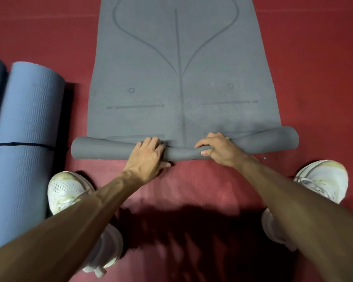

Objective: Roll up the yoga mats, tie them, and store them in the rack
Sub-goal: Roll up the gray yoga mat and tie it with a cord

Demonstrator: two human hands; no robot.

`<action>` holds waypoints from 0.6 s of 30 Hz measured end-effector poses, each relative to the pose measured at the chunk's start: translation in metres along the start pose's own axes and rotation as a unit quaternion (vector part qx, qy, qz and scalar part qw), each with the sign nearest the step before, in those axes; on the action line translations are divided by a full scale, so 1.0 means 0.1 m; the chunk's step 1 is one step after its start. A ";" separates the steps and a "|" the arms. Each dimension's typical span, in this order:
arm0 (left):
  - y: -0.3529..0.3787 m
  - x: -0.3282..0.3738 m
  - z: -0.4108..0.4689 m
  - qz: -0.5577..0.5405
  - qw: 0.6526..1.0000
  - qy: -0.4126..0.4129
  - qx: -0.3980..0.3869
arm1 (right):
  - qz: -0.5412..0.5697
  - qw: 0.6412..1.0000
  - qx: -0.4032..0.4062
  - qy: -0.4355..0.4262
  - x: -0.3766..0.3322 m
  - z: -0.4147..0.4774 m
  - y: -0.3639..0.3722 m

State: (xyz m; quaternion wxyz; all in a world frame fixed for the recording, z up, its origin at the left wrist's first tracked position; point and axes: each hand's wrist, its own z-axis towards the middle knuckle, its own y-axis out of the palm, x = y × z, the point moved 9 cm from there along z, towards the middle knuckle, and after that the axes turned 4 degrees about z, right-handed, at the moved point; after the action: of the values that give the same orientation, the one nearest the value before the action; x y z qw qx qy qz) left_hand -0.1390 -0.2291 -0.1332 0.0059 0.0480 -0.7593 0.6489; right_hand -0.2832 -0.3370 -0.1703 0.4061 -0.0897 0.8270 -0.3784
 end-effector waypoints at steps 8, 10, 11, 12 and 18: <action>-0.03 0.01 0.07 -0.017 1.000 0.004 -0.001 | 0.039 0.999 -0.025 0.001 0.05 0.13 -0.02; -0.01 -0.02 0.11 -0.027 0.999 -0.005 -0.025 | 0.037 0.999 0.012 -0.011 0.04 0.10 -0.06; 0.01 -0.03 0.13 -0.030 0.999 -0.010 -0.035 | 0.039 0.998 0.040 -0.016 0.03 0.07 -0.09; 0.02 -0.05 0.15 -0.032 0.998 -0.016 -0.044 | 0.040 0.997 0.068 -0.022 0.01 0.04 -0.12; 0.02 -0.17 0.34 -0.041 0.994 -0.058 -0.082 | -0.056 0.968 0.238 -0.062 -0.17 -0.20 -0.17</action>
State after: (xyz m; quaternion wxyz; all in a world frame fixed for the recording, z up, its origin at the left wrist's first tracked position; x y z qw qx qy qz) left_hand -0.1201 -0.2612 -0.1414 -0.0078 0.1164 -0.8062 0.5800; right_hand -0.2897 -0.3302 -0.1404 0.4438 -0.0602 0.6801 -0.5804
